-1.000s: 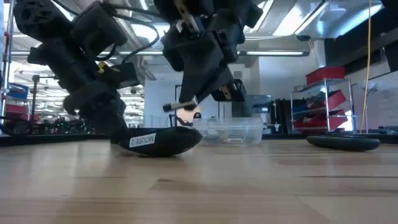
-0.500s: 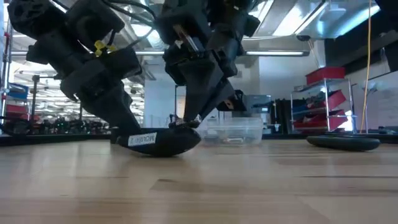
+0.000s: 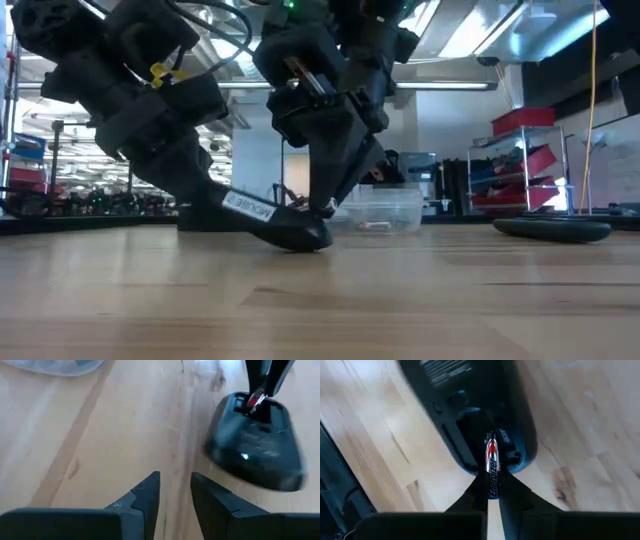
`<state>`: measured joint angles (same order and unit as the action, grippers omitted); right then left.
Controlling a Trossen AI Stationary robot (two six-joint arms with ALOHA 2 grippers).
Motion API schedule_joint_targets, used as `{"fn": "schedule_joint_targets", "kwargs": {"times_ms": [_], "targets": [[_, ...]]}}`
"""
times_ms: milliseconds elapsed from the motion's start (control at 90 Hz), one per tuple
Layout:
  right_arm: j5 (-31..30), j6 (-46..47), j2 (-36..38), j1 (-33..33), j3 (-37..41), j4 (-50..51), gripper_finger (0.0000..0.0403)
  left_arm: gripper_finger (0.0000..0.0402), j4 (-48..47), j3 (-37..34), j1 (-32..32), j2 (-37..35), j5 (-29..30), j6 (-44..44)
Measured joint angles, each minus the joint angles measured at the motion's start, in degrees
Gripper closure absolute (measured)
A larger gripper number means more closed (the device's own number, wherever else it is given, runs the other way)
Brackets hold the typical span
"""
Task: Insert battery
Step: Insert the silver battery into the computer mouse
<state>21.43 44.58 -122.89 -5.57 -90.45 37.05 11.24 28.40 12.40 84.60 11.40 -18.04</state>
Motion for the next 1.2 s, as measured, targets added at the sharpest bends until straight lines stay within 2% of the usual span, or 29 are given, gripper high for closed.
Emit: {"fn": "schedule_joint_targets", "kwargs": {"times_ms": [122, 622, 711, 844, 933, 1033, 1200], "targets": [[-1.2, -0.1, 0.0, 0.0, 0.0, -0.7, 0.0402, 0.0306, 1.2, 0.0, 0.0, 0.0, -3.6, 1.0], [-5.1, -1.0, 0.0, 1.1, 0.0, -2.5, 0.0402, 0.0306, 3.7, 0.0, -0.2, 0.0, -3.4, 2.2], [-6.6, -1.1, 0.0, 1.2, 0.0, -2.6, 0.0402, 0.0306, -0.3, 0.1, -0.3, -0.9, -2.7, 2.5], [-7.3, -1.3, 0.0, 1.2, 0.0, -2.5, 0.0402, 0.0306, -12.6, 0.6, -0.8, -4.7, 1.9, 1.3], [-7.3, -1.5, 0.0, 1.2, 0.0, -2.4, 0.0402, 0.0306, -17.2, 0.7, -1.2, -8.2, 4.8, 0.9], [-7.3, -1.7, 0.0, 1.2, 0.0, -2.2, 0.0402, 0.0306, -16.1, 0.7, -1.8, -11.1, 6.1, 2.1], [-7.4, -2.2, 0.0, 1.1, 0.0, -2.0, 0.0402, 0.0306, -7.6, 0.7, -3.5, -12.0, 4.0, 6.5]]}}
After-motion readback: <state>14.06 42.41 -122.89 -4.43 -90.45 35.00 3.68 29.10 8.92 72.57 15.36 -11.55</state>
